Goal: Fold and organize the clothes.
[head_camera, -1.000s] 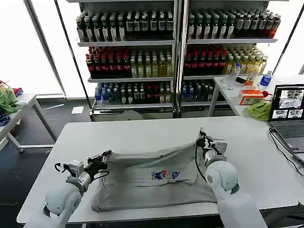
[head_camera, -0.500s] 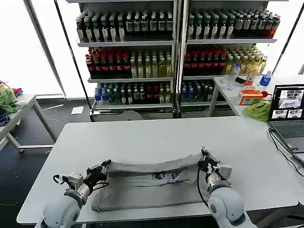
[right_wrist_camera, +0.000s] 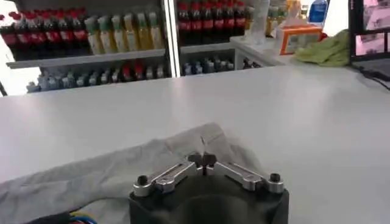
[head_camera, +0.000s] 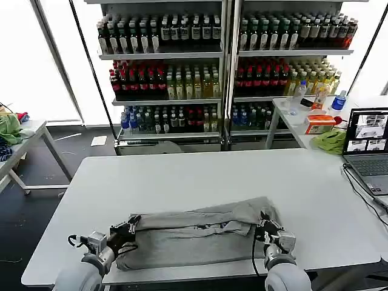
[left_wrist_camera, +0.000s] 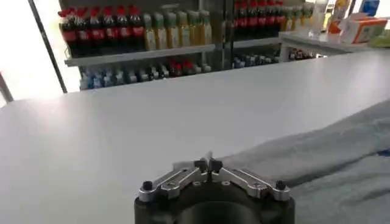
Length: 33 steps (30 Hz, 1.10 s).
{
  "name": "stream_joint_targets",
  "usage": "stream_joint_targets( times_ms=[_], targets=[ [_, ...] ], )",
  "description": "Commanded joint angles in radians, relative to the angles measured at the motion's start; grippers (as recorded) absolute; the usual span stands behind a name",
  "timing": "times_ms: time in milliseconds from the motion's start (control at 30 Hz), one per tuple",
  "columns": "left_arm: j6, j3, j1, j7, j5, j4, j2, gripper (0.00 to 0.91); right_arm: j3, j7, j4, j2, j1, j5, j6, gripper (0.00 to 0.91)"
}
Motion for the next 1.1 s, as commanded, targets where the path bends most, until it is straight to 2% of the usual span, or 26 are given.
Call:
stream_joint_targets(
  times_ms=[33, 167, 200, 233, 267, 300, 333, 867, 1100],
  targets=[
    [0.0, -0.009, 0.019, 0.0, 0.012, -0.004, 0.001, 0.0, 0.004, 0.001, -0.005, 0.001, -0.027, -0.013, 0.009, 0.0],
    [-0.002, -0.003, 0.023, 0.007, 0.024, 0.009, -0.005, 0.0, -0.006, -0.003, -0.028, -0.002, -0.028, -0.022, 0.011, 0.0],
    [-0.005, -0.002, 0.023, 0.011, 0.031, 0.015, -0.006, 0.06, -0.01, -0.003, -0.035, -0.002, -0.029, -0.026, 0.013, 0.0],
    [-0.008, 0.0, 0.022, 0.013, 0.035, 0.019, -0.01, 0.826, -0.012, -0.003, -0.043, -0.001, -0.028, -0.031, 0.017, 0.0],
    [-0.01, 0.001, 0.021, 0.011, 0.036, 0.022, -0.014, 0.907, -0.013, -0.003, -0.052, 0.002, -0.027, -0.035, 0.02, 0.02],
    [-0.008, 0.001, 0.018, 0.009, 0.036, 0.022, -0.015, 0.907, -0.013, -0.001, -0.057, 0.004, -0.026, -0.035, 0.022, 0.373],
    [-0.007, 0.001, 0.016, 0.009, 0.035, 0.021, -0.015, 0.907, -0.012, -0.001, -0.059, 0.005, -0.025, -0.035, 0.022, 0.907],
    [0.011, -0.031, 0.025, -0.016, -0.018, -0.118, -0.017, 0.907, -0.002, 0.014, 0.009, -0.011, -0.057, -0.052, 0.022, 0.907],
    [0.01, -0.066, 0.046, -0.036, -0.043, -0.151, -0.079, 0.907, 0.016, 0.019, 0.14, -0.025, -0.088, -0.012, 0.007, 0.907]
  ],
)
